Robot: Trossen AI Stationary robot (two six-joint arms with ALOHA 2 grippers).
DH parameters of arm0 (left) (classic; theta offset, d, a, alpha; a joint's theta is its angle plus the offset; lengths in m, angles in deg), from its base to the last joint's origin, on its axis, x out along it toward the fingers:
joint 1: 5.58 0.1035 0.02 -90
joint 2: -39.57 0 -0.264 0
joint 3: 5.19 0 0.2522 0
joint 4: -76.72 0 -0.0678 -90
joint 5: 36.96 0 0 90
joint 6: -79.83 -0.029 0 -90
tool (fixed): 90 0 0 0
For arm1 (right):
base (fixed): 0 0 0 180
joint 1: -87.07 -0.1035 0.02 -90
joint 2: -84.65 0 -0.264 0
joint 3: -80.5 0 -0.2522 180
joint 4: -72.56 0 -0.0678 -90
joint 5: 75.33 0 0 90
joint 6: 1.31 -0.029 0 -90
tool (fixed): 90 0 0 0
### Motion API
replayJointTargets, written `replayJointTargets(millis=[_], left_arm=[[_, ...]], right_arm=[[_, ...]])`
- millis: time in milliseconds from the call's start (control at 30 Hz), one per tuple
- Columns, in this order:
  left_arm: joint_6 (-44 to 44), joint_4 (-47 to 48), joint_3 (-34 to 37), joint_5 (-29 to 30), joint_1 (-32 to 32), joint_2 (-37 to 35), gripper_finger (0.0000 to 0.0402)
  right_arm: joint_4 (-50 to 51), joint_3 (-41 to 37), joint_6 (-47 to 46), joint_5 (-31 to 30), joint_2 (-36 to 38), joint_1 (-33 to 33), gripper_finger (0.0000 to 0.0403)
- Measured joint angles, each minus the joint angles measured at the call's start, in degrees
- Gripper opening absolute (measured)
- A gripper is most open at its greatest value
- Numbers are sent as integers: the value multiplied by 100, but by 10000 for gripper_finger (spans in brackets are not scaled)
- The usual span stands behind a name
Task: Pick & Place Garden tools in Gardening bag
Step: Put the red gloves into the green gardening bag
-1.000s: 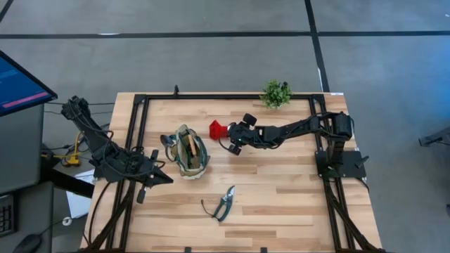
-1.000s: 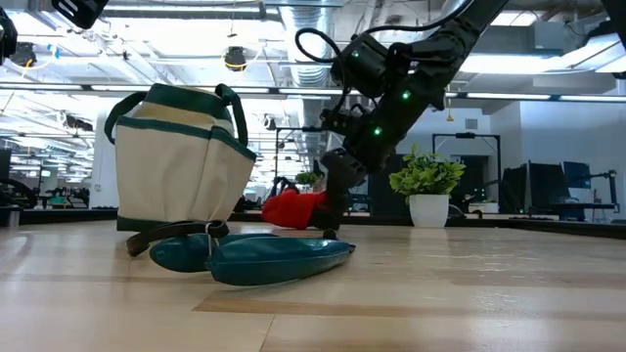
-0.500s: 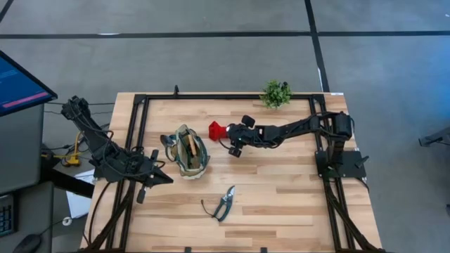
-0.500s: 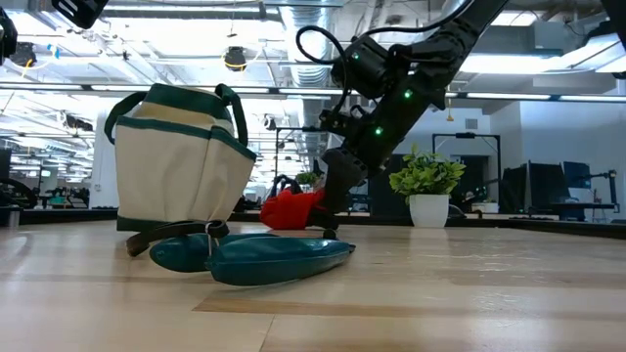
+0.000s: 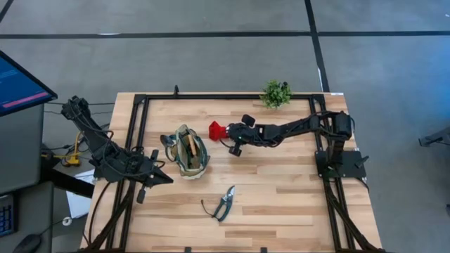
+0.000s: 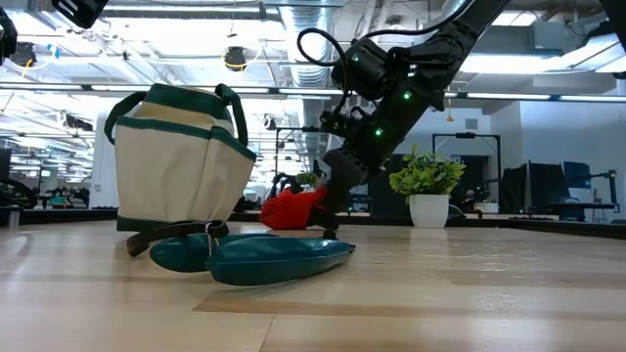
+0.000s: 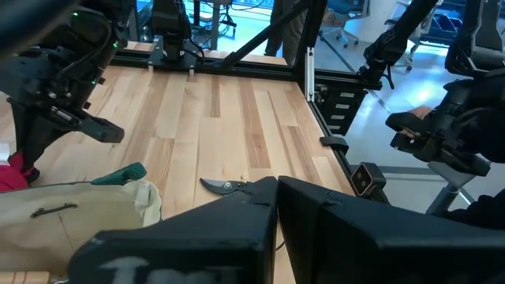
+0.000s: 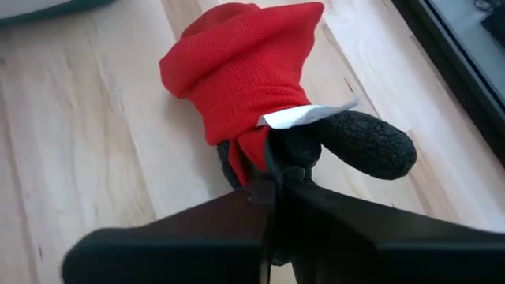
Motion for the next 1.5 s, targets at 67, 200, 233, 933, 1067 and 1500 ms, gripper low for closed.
replayJointTargets(millis=[67, 200, 233, 933, 1067, 1500], left_arm=[[0, -13, 0, 0, 0, 2, 1], [0, -27, 0, 0, 0, 0, 1], [2, -31, 0, 0, 0, 1, 1], [-108, -711, 44, 1097, 1557, 423, 81], [176, -1438, 44, 427, 2364, 758, 137], [1559, -2734, 46, -2036, 3863, 1611, 277]], right_arm=[[72, -3, 26, -154, 48, -61, 6], [336, -9, 210, -622, 442, -286, 3], [401, -9, 261, -716, 594, -339, 2], [294, 8, 807, -1338, 2684, -1948, 0], [299, 74, 829, -1396, 2627, -2077, 0], [245, 90, 1063, -1541, 2632, -2298, 0]])
